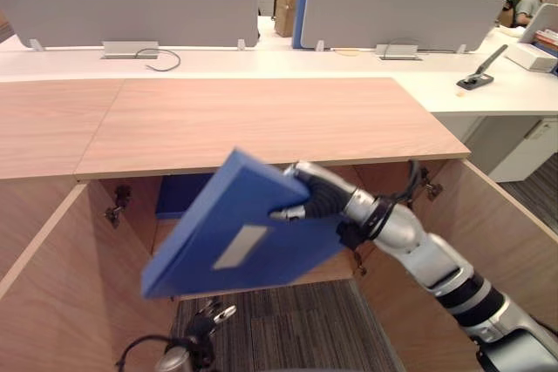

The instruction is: Walk over to the cabinet, pick up the folder, carry it to the office cabinet, place the folder inside the office cabinet, then close the office cabinet door

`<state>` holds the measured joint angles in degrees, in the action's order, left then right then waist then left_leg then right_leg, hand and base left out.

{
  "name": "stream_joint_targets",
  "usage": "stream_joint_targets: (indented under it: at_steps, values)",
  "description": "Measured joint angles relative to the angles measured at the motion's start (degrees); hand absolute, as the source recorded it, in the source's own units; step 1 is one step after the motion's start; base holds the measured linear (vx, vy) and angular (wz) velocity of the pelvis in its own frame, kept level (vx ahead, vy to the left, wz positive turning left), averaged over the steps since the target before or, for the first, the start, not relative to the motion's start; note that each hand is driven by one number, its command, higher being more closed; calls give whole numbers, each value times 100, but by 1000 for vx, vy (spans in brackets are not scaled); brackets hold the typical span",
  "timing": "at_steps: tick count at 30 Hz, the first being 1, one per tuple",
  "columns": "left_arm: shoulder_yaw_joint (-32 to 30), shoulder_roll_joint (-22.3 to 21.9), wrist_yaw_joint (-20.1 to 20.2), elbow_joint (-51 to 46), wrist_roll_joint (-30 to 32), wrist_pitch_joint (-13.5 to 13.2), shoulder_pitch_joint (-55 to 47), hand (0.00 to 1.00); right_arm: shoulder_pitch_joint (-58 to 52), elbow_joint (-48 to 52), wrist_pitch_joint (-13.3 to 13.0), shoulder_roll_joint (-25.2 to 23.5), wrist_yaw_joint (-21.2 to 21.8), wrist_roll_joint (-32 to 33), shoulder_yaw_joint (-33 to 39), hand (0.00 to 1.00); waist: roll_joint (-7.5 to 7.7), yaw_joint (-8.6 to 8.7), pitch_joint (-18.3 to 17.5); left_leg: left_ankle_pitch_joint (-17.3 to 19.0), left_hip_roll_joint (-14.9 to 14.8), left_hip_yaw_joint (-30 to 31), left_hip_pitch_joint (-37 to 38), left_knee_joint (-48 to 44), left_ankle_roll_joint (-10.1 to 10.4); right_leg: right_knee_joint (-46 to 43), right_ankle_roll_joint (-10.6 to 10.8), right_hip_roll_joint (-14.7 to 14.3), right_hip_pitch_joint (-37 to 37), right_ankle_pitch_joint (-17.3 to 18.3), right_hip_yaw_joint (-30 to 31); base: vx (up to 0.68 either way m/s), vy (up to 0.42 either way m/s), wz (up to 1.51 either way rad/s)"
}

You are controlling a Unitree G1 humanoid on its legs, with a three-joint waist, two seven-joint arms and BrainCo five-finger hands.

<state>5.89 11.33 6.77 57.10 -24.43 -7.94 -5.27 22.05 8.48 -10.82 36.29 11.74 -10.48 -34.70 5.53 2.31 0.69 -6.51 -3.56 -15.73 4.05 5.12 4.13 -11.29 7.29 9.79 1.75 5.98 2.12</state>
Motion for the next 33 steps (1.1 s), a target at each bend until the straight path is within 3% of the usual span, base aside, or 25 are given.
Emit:
stream_joint_targets:
  at_steps: [6,8,12,14,16,18,20,22,24,27,30,33]
  values:
    - [-862,18,-360,521,689,93,-181,0,-185,-668,-192,76,51,-1105,-800,100,27,-88,94,50,-93,-61,-43,-2,34,5,-63,-91,175,-71,-13,-29,2,-20]
    - [-1150,7,-468,632,996,104,-226,0,-217,-962,-322,109,46,-1587,-997,100,6,-212,131,33,-165,-48,-162,-4,92,37,-173,-21,328,-84,-419,-8,-4,-21]
    - [-1705,-61,-694,816,1289,179,-277,0,-330,-1810,-419,48,57,-2045,-999,100,-97,-282,260,-13,-314,137,-410,-6,187,270,-135,-101,371,-260,-824,49,-25,12]
    - [-1996,-182,-856,817,1368,188,-262,0,-386,-2547,-301,-299,61,-1870,-540,100,-168,-324,392,-48,-360,208,-516,-13,179,340,-139,-156,404,-300,-888,66,-31,13]
    - [-2161,-327,-971,812,1390,200,-153,0,-353,-3473,-4,-918,34,-1311,394,100,-312,-339,634,-49,-377,301,-658,-102,182,322,-132,-158,436,-306,-984,41,-11,19]
    - [-2408,-483,-1095,741,1389,219,164,0,171,-4539,440,-1580,-325,150,1578,100,-483,-412,1196,160,-436,402,-1059,-732,149,138,-131,-135,556,-307,-1003,-9,-12,11]
    - [-2546,-537,-1190,675,1389,227,380,0,775,-5085,623,-1937,-640,1041,2380,100,-595,-472,1697,410,-556,477,-1380,-1410,108,-140,-151,-156,698,-276,-1018,-103,-27,-1]
    - [-2593,-552,-1278,523,1335,235,503,0,1370,-5462,646,-2043,-987,2540,2780,100,-656,-497,2062,638,-653,585,-1752,-2041,122,-599,-199,-151,960,-66,-1019,-144,-42,1]
    - [-2897,-632,-1393,357,1147,252,567,0,1756,-5359,638,-2213,-1279,4433,3249,100,-660,-538,2288,892,-718,635,-2132,-2530,182,-1437,-241,-46,1484,312,-1021,-143,-60,11]
    - [-3238,-810,-1472,288,697,306,554,0,2168,-5031,583,-2384,-1366,6119,3539,100,-687,-584,2386,1204,-701,704,-2676,-3288,207,-2435,-299,192,2119,831,-1026,-148,-76,11]
    - [-3506,-912,-1480,100,129,318,521,0,2693,-4995,486,-2461,-1420,7062,3757,100,-714,-590,2408,1309,-724,829,-3154,-3650,226,-2913,-344,270,2562,1072,-1121,-90,-70,18]
    - [-3785,-961,-1486,-48,-228,324,500,0,3120,-4999,447,-2483,-1620,7571,4100,100,-736,-649,2434,1290,-732,910,-3441,-3749,253,-3104,-406,309,2829,1134,-1190,-8,-40,18]
